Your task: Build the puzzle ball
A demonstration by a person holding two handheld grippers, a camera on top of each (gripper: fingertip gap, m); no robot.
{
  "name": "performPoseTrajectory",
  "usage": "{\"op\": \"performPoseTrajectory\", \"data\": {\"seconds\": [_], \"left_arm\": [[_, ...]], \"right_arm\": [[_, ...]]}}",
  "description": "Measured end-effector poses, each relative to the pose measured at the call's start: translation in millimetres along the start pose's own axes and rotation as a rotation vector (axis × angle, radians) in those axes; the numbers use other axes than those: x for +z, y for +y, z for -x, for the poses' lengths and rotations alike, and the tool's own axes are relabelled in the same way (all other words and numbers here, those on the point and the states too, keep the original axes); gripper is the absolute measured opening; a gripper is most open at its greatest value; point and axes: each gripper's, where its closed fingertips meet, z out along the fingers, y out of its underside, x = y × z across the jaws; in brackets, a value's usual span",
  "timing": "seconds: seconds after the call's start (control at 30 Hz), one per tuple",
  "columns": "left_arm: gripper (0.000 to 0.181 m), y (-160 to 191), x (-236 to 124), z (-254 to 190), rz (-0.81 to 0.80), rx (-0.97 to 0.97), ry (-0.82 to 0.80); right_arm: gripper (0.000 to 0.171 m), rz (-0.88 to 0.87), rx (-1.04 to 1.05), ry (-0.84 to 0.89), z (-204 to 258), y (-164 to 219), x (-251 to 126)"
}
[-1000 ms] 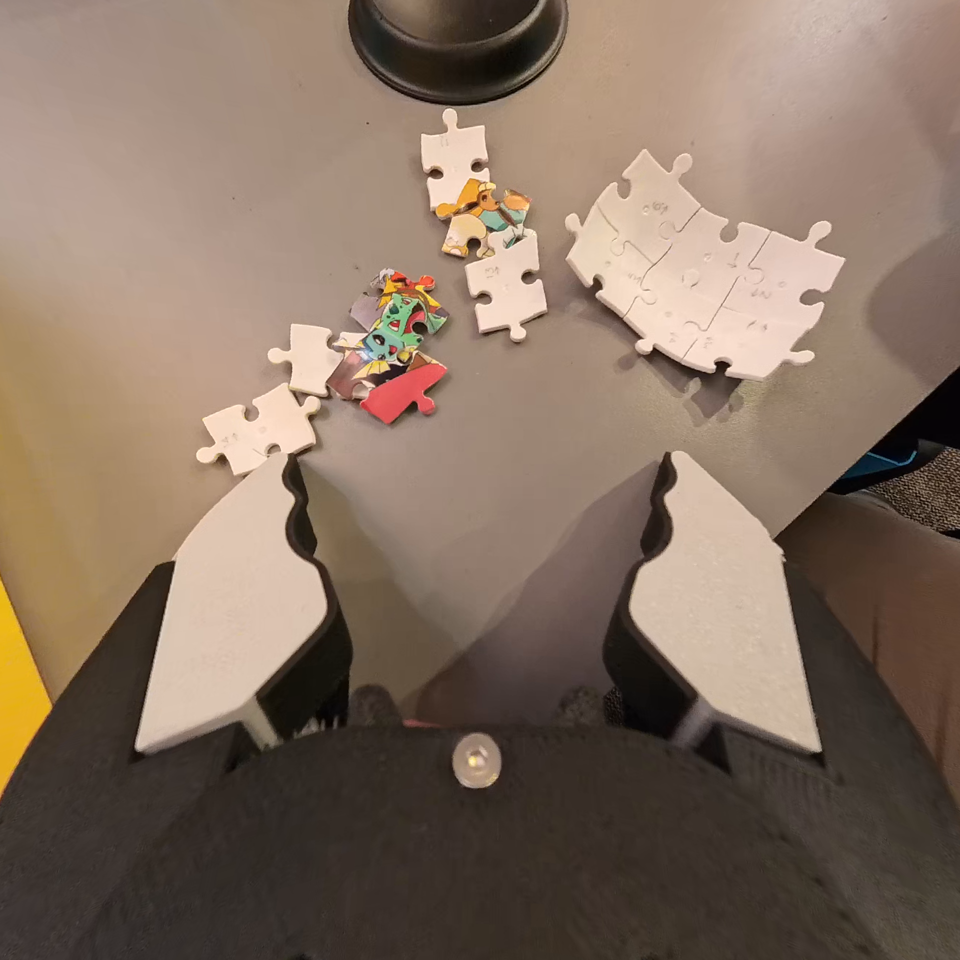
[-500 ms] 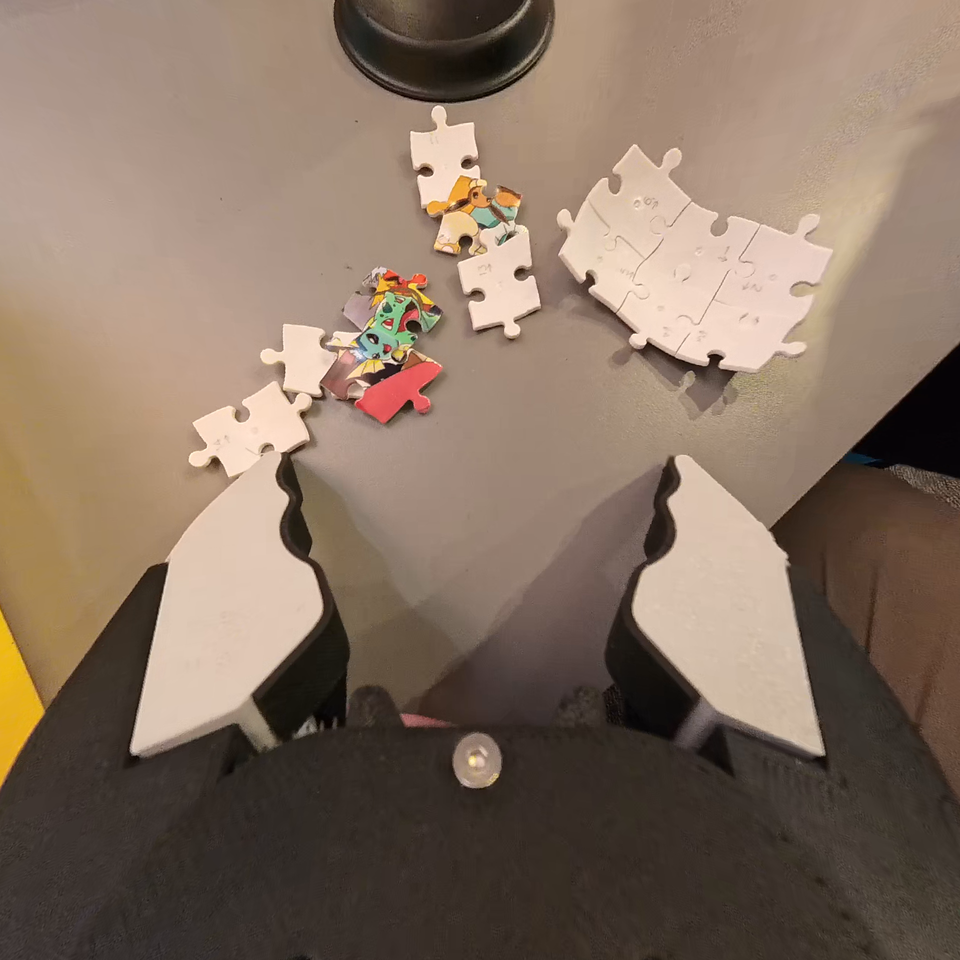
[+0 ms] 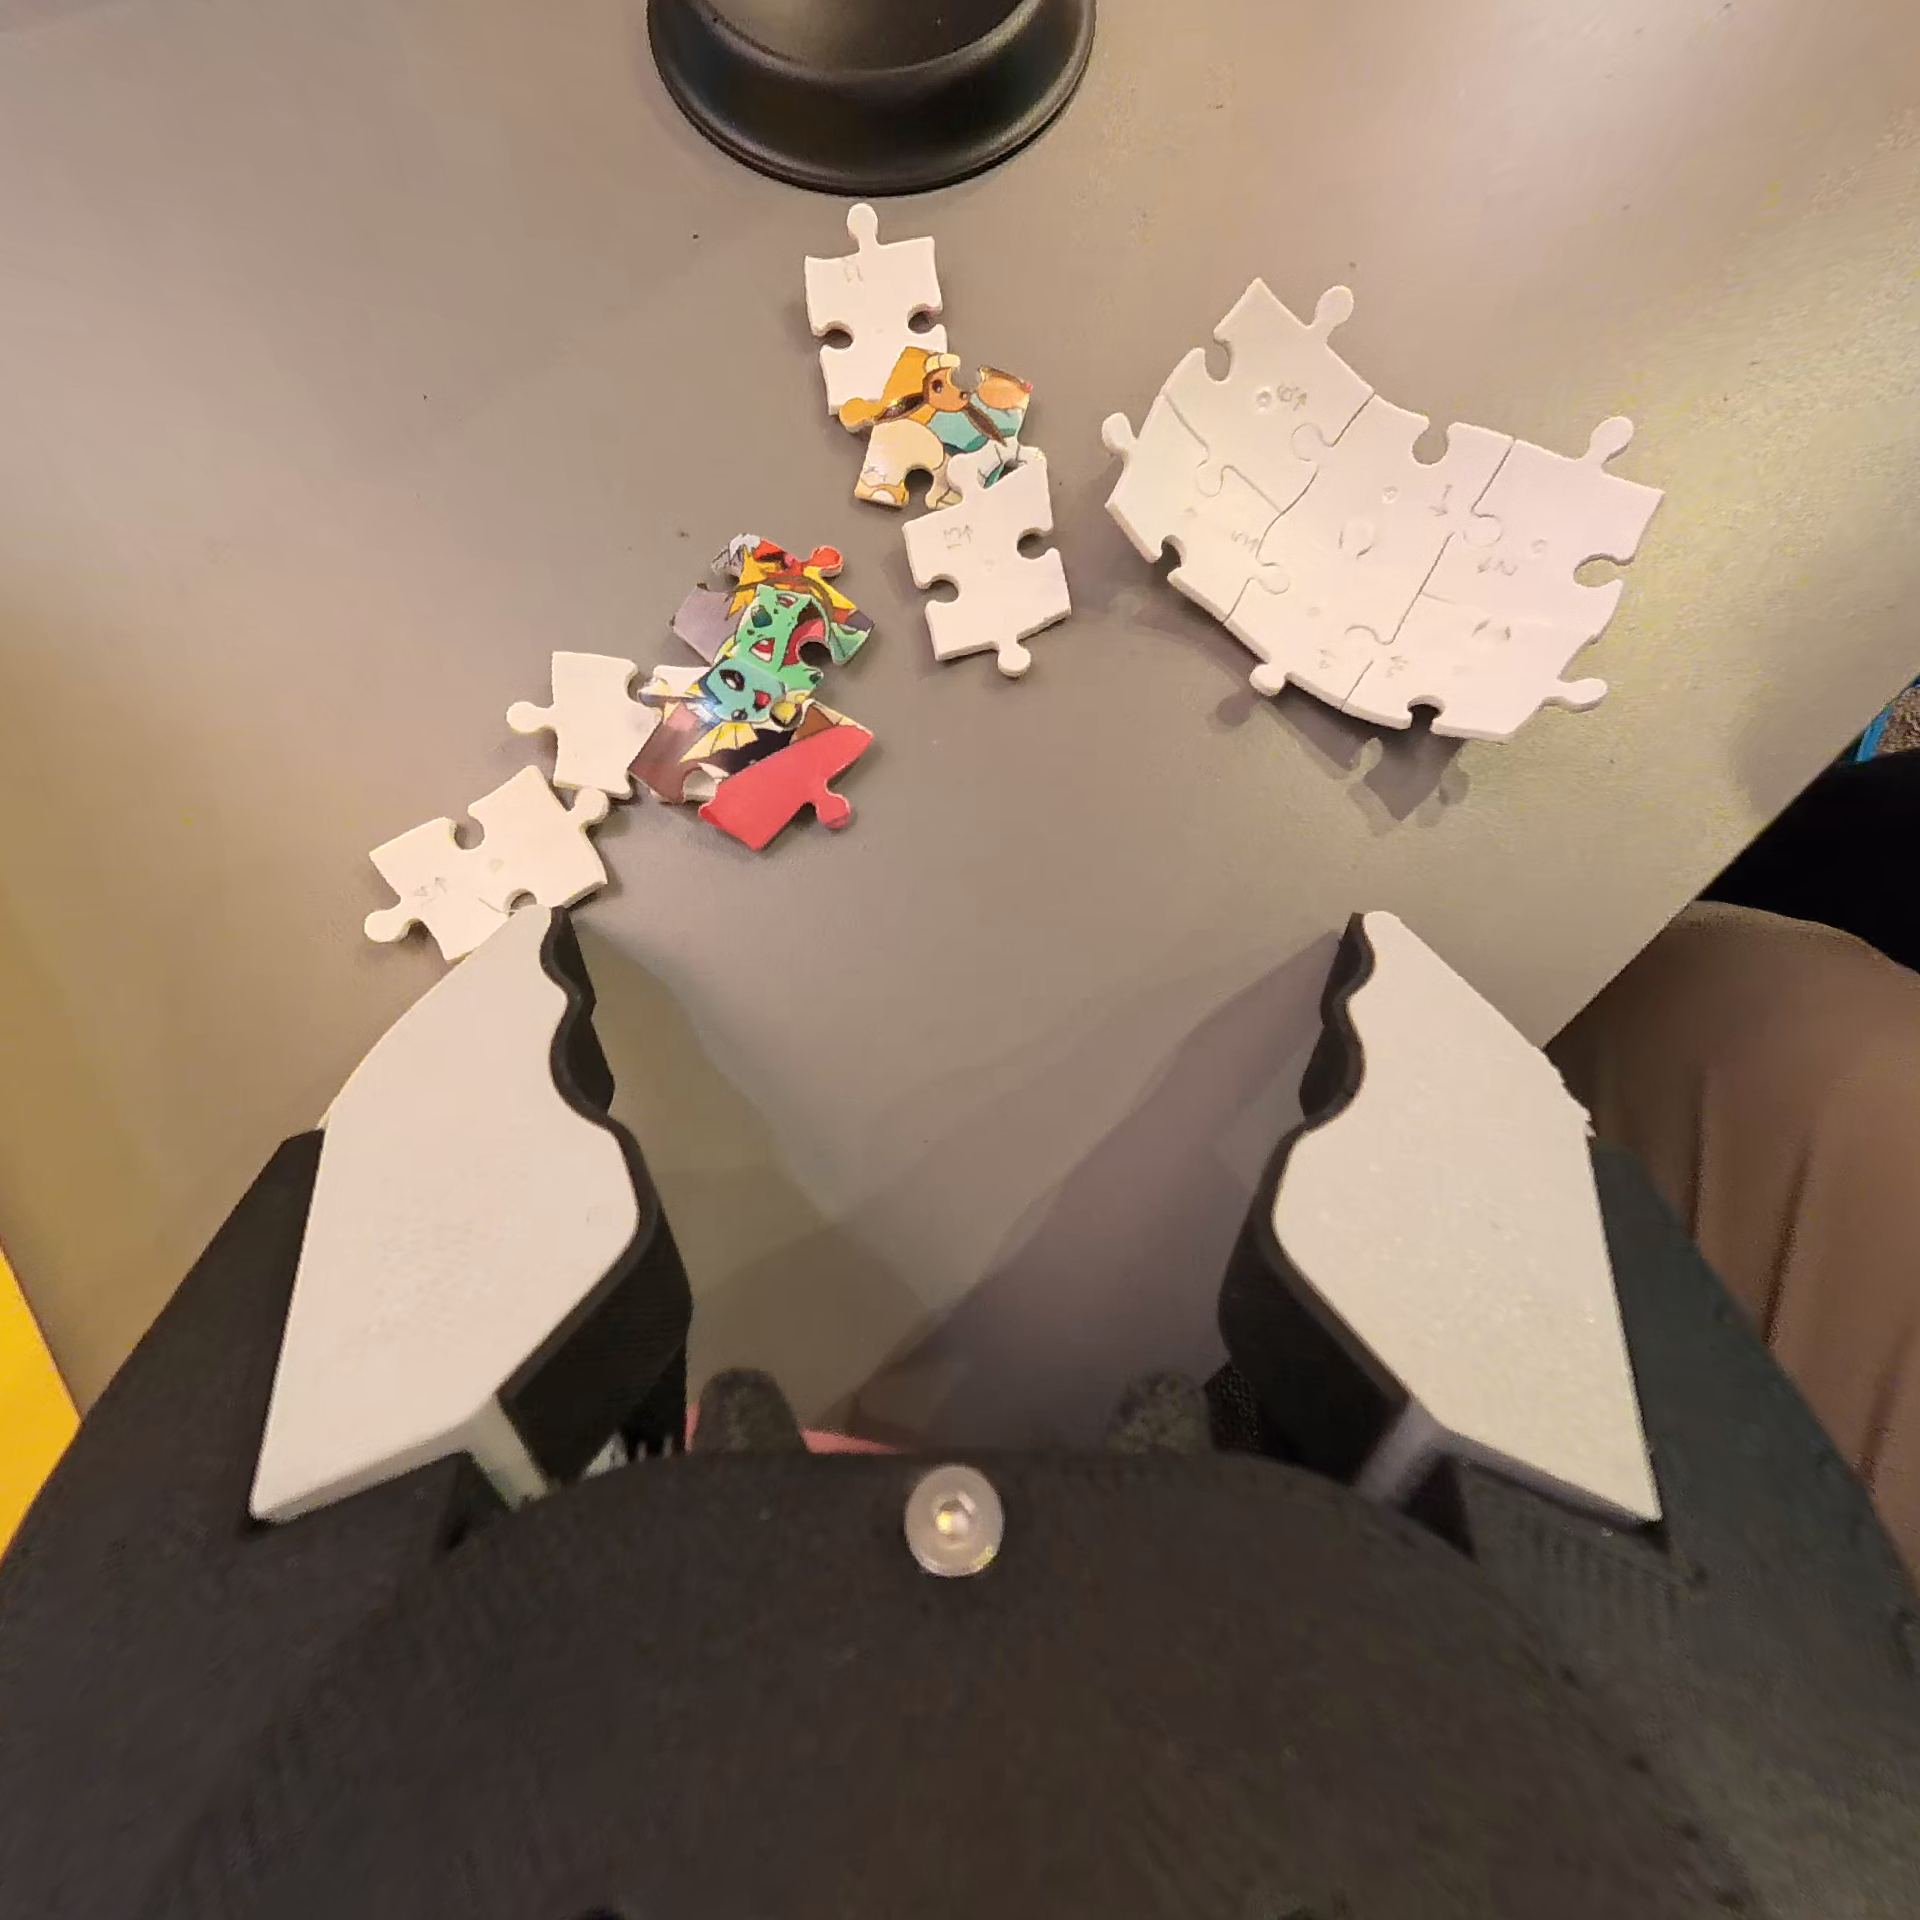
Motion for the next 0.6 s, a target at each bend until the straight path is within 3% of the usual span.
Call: {"op": "performPoseTrajectory", "data": {"seconds": [0.03, 0.13, 0.33, 0.6], "left_arm": [[0.131, 0, 0, 0, 0.000, -0.001, -0.001], [0.131, 0, 1, 0, 0.003, -0.001, -0.004], [0.130, 0, 0, 0, -0.003, 0.000, -0.004], [0.130, 0, 0, 1, -0.003, -0.003, -0.003]], "right_arm": [[0.014, -0.045, -0.011, 0.004, -1, -13, 1], [0.027, -0.139, -0.104, 0.035, -2, -50, 5], [0.056, -0.095, -0.218, 0.167, -26, -97, 29], [0.059, -0.001, -0.354, 0.347, -45, -122, 71]]}}
